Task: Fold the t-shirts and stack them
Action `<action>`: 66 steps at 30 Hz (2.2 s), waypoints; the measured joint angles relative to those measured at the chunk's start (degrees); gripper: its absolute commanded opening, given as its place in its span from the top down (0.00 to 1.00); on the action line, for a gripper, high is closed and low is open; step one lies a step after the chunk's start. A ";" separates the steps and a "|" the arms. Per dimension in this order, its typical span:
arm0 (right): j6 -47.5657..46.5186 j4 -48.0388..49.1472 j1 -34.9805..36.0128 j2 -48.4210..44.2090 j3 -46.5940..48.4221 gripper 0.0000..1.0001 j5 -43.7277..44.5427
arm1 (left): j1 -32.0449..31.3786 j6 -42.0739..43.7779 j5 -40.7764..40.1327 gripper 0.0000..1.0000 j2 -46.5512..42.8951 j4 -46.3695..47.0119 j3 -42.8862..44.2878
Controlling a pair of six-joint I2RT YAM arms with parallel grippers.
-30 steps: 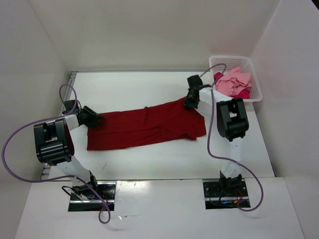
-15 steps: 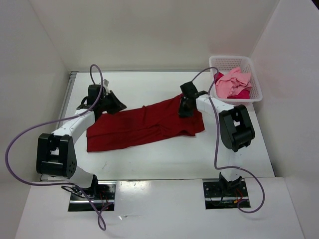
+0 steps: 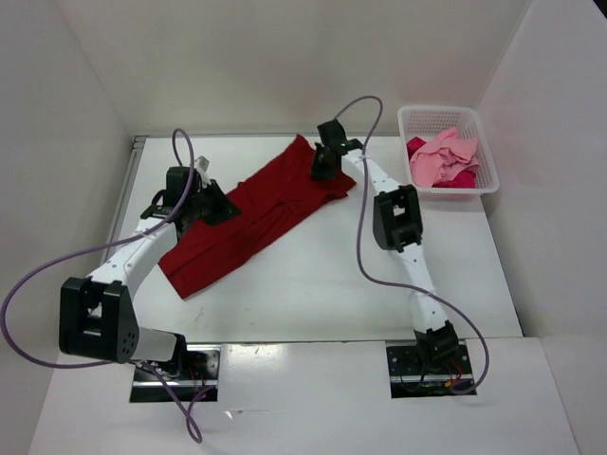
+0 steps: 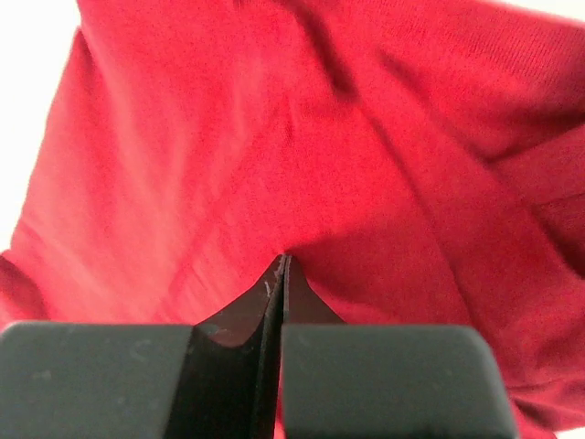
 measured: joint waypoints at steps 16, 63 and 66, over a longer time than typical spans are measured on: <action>-1.97 -3.93 6.40 -11.08 6.12 0.85 -5.03 | 0.46 -0.48 0.22 0.54 -6.45 -4.72 -4.02; 6.40 15.26 9.64 -48.17 -72.87 0.38 -13.86 | -1.29 5.73 3.89 0.56 0.72 -12.68 -7.39; 10.56 14.82 9.73 -54.12 -78.55 0.37 -13.11 | -5.03 5.16 4.42 0.60 0.33 -16.09 -9.09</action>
